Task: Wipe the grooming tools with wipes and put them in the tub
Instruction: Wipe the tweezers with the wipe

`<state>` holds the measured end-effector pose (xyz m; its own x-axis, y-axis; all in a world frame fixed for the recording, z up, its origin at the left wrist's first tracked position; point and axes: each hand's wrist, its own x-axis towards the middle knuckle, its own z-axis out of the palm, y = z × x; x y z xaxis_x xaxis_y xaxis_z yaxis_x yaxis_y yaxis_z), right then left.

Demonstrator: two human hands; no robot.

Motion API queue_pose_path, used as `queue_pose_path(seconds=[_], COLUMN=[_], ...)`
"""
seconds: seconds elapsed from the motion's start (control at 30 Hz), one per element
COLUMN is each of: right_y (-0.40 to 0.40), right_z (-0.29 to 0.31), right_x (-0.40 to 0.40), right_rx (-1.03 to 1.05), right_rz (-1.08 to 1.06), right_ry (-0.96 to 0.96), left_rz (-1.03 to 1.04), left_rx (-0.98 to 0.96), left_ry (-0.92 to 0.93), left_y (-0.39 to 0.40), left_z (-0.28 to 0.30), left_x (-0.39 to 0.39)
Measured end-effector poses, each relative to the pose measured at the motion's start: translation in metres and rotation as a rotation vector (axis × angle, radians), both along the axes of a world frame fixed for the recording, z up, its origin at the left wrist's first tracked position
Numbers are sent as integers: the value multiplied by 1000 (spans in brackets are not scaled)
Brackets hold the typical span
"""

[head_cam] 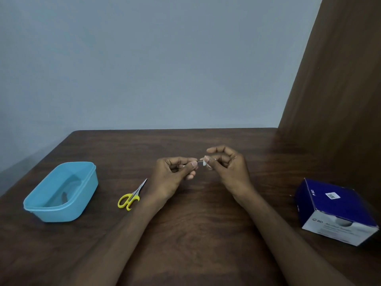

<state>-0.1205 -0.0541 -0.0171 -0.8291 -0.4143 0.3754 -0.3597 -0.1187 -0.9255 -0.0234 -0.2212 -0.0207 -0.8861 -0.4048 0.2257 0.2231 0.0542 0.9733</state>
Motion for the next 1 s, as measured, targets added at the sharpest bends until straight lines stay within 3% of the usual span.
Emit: queue_pose_path(seconds=[0.2,0.43,0.6,0.9,1.0], right_y=[0,-4,0,-5,-4], right_z=[4,3,7,6,7], right_x=[0,4,1,6,7], right_rx=[-115,-155,-147,-130,-160], right_rz=[74,106,110,66,71], right_ry=[-217,-360,-446,-351,-348], left_rz=[22,107,162,154,146], left_rx=[0,-363,-465,-249,-86], left_ry=[2,65,80,58,91], left_y=[2,4,0,-2,-1], left_z=[2,4,4,2,3], left_x=[1,7,8,1,-1])
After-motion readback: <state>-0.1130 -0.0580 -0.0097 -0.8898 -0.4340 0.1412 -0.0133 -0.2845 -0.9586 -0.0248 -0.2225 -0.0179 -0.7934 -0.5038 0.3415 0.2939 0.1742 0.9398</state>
